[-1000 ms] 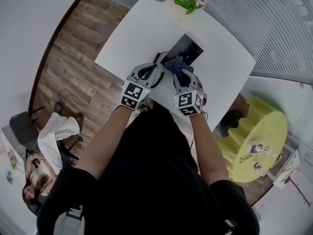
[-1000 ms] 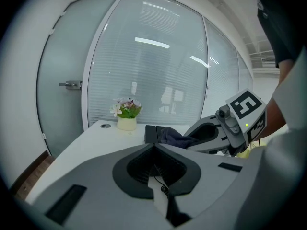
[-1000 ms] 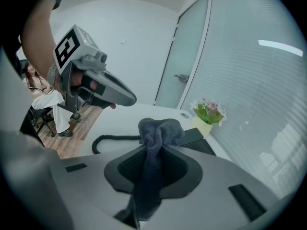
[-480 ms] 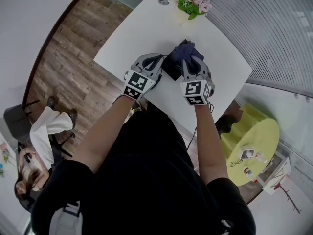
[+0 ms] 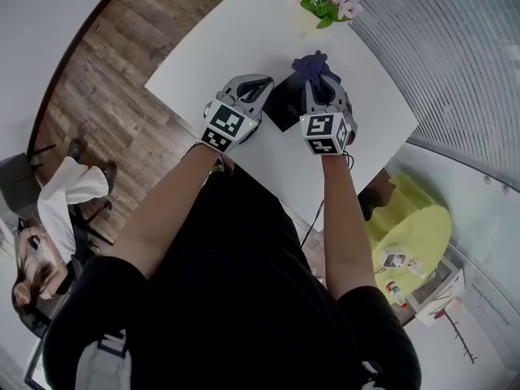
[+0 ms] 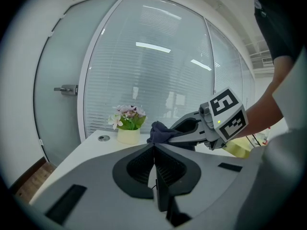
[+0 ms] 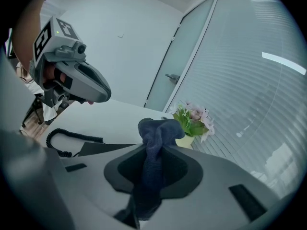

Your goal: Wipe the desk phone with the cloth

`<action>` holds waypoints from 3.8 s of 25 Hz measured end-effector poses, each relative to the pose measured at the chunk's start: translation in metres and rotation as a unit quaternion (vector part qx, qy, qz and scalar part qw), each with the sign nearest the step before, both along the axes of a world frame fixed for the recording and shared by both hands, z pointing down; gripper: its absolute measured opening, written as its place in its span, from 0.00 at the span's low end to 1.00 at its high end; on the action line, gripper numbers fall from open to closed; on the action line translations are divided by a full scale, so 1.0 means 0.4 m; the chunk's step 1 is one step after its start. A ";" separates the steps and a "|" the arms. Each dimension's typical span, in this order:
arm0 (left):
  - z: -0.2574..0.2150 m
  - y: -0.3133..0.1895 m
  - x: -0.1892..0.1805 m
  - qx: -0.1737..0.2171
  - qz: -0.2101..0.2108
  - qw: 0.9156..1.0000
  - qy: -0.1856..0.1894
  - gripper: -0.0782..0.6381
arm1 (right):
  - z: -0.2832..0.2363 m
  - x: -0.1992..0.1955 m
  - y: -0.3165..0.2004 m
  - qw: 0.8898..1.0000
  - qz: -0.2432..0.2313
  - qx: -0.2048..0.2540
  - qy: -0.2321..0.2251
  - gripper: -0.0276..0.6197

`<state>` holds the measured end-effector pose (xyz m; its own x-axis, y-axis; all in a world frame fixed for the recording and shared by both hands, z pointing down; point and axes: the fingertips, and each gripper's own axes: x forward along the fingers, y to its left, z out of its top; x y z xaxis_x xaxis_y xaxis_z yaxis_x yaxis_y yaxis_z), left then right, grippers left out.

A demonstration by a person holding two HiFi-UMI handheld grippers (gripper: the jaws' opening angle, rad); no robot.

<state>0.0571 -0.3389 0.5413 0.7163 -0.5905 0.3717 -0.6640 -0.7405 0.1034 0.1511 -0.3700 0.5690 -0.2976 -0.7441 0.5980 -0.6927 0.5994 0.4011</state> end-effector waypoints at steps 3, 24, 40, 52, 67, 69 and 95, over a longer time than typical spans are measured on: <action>0.018 -0.008 0.003 -0.010 -0.001 1.000 0.007 0.12 | 0.041 0.015 -0.017 1.000 -0.001 -0.013 0.012 0.18; 0.099 0.022 -0.022 -0.042 -0.010 0.999 0.001 0.12 | 0.104 -0.038 0.053 0.999 -0.040 -0.020 0.031 0.17; 0.195 0.105 -0.063 -0.079 -0.008 0.997 -0.021 0.12 | 0.182 -0.142 0.176 0.995 -0.078 -0.054 0.035 0.17; 0.231 0.132 -0.096 -0.097 -0.017 0.995 -0.017 0.12 | 0.201 -0.179 0.212 0.995 -0.078 -0.062 0.029 0.17; 0.194 0.178 -0.099 -0.088 0.007 0.996 -0.010 0.12 | 0.228 -0.249 0.319 0.988 -0.077 -0.122 -0.051 0.17; 0.158 0.188 -0.096 -0.075 0.019 0.997 -0.005 0.12 | 0.180 -0.244 0.316 0.988 -0.054 -0.109 -0.096 0.17; -0.517 0.293 -0.073 0.114 0.089 0.985 0.097 0.12 | -0.619 -0.180 0.407 0.930 -0.004 0.143 -0.340 0.18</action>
